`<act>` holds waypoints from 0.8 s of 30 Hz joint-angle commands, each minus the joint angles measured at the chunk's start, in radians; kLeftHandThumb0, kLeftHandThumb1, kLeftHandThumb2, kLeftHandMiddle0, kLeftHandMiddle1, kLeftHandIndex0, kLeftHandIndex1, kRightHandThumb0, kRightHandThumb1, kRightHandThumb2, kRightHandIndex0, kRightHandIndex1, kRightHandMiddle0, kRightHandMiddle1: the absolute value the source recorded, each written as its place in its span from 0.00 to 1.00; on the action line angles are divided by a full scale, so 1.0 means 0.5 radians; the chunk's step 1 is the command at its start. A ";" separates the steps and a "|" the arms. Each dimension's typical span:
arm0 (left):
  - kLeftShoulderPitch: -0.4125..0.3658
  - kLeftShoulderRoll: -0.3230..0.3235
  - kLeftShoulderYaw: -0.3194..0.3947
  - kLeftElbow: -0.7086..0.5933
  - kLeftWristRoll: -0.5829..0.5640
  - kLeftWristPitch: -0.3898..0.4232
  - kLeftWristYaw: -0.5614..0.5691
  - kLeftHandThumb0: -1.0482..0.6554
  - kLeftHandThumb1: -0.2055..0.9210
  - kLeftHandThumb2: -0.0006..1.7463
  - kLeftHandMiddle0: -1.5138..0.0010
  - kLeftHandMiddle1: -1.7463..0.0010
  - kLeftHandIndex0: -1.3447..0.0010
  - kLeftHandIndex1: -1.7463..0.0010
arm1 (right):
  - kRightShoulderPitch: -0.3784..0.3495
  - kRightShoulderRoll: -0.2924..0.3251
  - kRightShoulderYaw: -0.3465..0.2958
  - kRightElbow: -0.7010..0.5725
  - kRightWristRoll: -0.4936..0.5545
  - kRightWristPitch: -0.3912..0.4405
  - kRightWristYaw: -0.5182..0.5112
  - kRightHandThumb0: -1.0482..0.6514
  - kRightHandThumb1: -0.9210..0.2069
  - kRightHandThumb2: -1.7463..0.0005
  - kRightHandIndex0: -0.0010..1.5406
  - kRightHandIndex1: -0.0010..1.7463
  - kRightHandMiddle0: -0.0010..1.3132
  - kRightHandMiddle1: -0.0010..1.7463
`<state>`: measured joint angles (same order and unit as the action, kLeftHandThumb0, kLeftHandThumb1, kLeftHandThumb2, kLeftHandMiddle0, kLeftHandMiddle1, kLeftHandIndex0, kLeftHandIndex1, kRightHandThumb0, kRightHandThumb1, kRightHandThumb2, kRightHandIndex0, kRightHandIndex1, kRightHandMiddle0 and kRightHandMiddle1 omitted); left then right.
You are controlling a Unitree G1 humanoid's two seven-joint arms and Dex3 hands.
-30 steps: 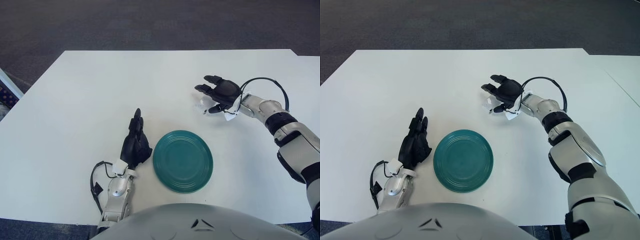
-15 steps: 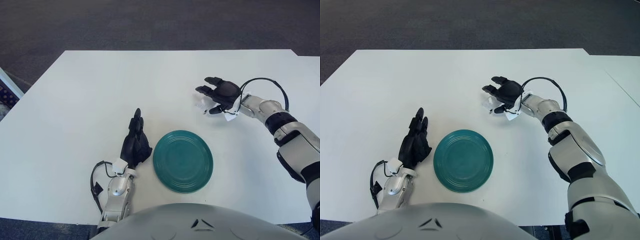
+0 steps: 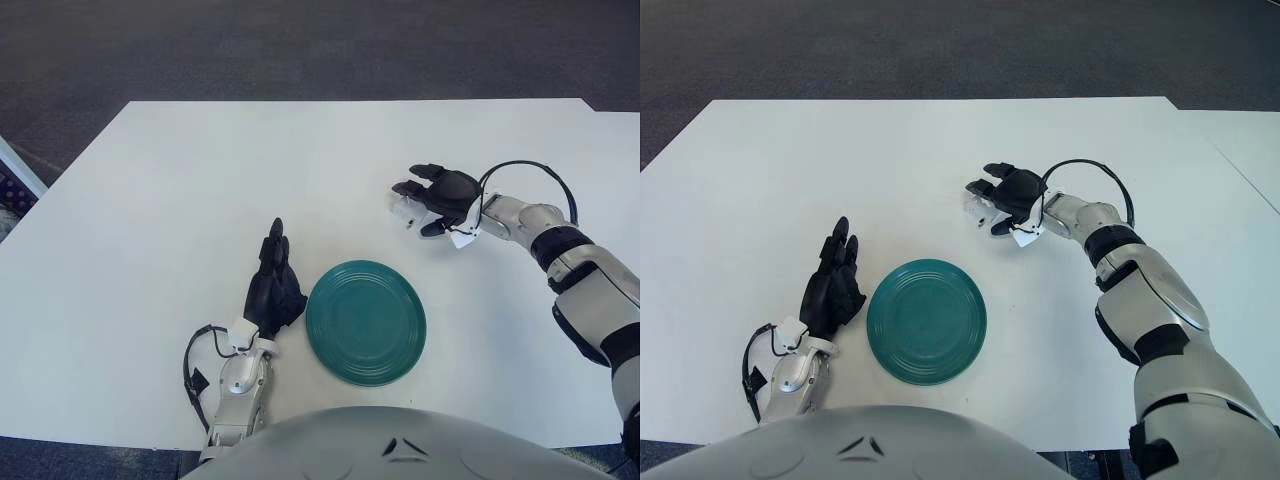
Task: Put the charger into the plate.
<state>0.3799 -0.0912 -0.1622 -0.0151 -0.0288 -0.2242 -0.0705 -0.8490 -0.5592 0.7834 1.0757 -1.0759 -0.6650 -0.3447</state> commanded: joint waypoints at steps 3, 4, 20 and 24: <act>0.054 -0.023 -0.032 -0.010 0.012 0.094 0.036 0.02 1.00 0.53 1.00 1.00 1.00 1.00 | -0.038 0.002 0.054 0.030 -0.027 -0.061 -0.017 0.02 0.00 0.52 0.07 0.00 0.00 0.18; 0.056 -0.025 -0.036 -0.014 0.015 0.095 0.038 0.02 1.00 0.53 1.00 1.00 1.00 1.00 | -0.039 0.000 0.063 0.034 -0.030 -0.073 -0.016 0.02 0.00 0.52 0.07 0.00 0.00 0.18; 0.099 -0.094 -0.126 -0.161 -0.021 0.221 0.110 0.02 1.00 0.50 1.00 1.00 1.00 1.00 | -0.082 -0.025 0.262 0.137 -0.170 -0.110 -0.174 0.04 0.00 0.55 0.10 0.01 0.00 0.21; 0.118 -0.101 -0.166 -0.216 -0.017 0.261 0.140 0.02 1.00 0.50 1.00 1.00 1.00 1.00 | -0.140 -0.023 0.307 0.165 -0.187 -0.139 -0.152 0.05 0.00 0.57 0.11 0.01 0.00 0.24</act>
<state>0.4115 -0.1054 -0.2207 -0.1169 -0.0327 -0.1252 -0.0175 -0.8985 -0.5640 0.9112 1.1391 -1.1394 -0.7200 -0.4412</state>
